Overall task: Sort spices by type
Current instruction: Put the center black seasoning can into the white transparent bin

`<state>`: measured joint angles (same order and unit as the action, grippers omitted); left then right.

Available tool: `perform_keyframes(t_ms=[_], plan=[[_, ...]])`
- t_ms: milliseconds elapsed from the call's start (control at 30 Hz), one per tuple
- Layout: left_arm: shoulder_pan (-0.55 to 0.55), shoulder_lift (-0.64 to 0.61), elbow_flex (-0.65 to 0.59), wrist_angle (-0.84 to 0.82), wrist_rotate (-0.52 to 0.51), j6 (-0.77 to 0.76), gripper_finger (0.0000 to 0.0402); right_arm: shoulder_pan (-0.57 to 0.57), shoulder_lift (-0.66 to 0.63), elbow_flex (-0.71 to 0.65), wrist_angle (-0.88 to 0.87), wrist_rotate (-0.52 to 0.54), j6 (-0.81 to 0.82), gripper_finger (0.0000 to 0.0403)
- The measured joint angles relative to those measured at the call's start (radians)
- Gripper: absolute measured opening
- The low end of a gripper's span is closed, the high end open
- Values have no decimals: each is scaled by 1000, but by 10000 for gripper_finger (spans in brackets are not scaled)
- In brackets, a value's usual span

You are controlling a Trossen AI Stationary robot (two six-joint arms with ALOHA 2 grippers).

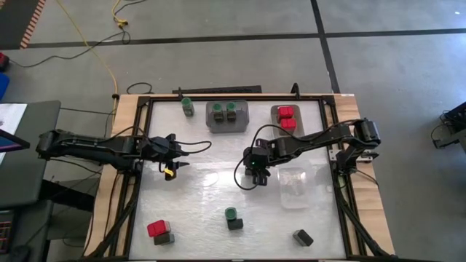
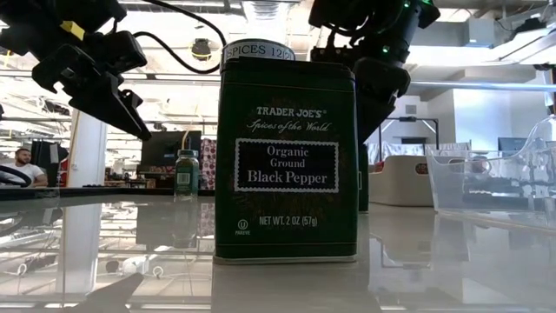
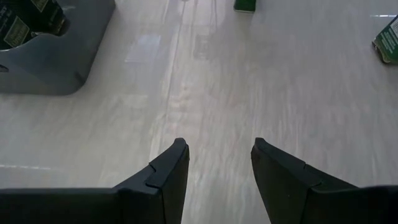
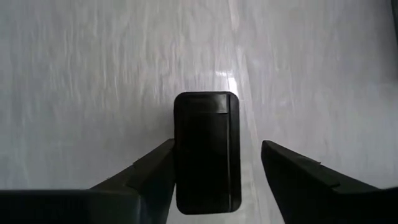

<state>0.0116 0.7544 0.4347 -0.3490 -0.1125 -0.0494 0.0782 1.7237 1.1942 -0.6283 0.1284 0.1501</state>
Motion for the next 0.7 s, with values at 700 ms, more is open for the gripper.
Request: perform_keyframes(t_ms=[700], plan=[[0,0,0,-1,0,0,167,0,-3,0,-1,0,-66,165]])
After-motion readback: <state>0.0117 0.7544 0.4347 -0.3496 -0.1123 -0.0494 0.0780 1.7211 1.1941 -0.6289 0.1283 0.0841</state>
